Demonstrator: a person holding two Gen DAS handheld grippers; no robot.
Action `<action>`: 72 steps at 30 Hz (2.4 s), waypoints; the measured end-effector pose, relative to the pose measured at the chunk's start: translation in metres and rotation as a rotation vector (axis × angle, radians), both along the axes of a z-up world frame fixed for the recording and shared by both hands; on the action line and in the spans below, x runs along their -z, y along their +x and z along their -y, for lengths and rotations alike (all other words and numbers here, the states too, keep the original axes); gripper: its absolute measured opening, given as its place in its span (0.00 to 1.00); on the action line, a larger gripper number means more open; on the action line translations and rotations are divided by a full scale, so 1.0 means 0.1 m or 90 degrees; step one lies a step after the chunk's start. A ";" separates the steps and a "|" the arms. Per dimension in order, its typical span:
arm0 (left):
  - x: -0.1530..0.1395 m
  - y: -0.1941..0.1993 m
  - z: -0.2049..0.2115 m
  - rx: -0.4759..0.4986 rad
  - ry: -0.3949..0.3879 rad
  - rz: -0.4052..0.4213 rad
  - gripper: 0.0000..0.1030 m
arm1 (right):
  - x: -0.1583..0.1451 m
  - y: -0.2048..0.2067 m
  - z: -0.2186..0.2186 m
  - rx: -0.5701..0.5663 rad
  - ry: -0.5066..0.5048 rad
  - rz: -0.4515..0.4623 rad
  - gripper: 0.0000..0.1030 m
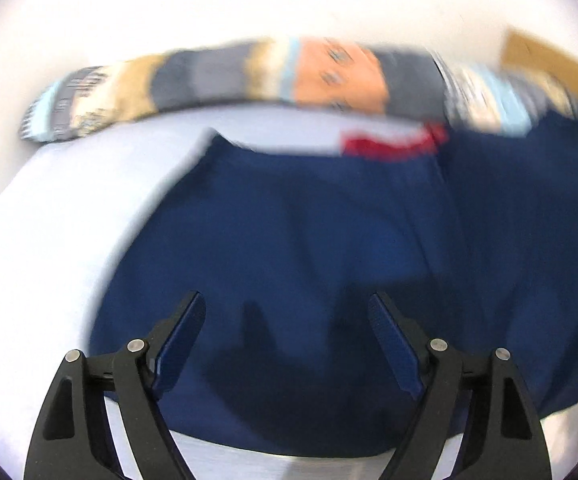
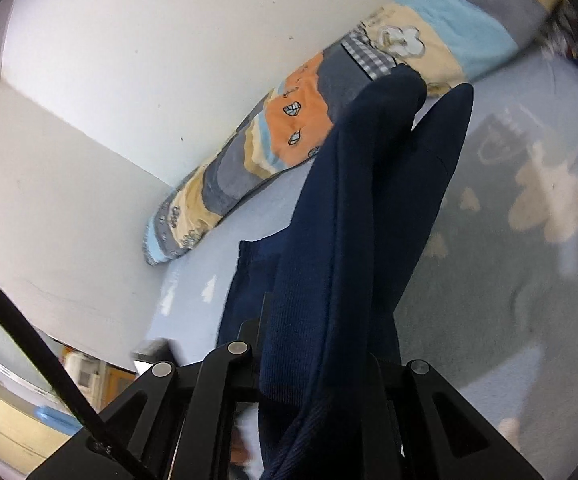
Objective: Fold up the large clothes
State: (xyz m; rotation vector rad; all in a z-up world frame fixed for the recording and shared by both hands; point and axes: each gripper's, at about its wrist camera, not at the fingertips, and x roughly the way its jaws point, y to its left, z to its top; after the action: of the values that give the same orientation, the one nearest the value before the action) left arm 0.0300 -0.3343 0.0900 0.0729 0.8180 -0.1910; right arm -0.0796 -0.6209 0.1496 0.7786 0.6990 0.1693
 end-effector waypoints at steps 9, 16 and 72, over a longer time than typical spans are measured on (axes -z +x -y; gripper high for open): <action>-0.55 0.05 -1.34 -0.153 -0.124 0.058 0.81 | -0.27 0.34 -1.04 0.001 -0.221 -0.041 0.13; -0.59 0.00 -2.06 -0.217 -0.156 0.052 0.81 | 0.06 0.92 -2.19 -0.012 -0.358 -0.092 0.13; -0.47 0.02 -1.72 -0.111 -0.144 -0.001 0.81 | 1.21 0.67 -2.40 -0.180 -0.538 -0.119 0.26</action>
State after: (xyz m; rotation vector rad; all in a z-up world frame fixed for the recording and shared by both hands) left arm 0.0320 -0.1627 0.1366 -0.2116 0.7953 -0.1175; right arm -0.0129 -0.3810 0.0291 -0.1176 0.9587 0.0428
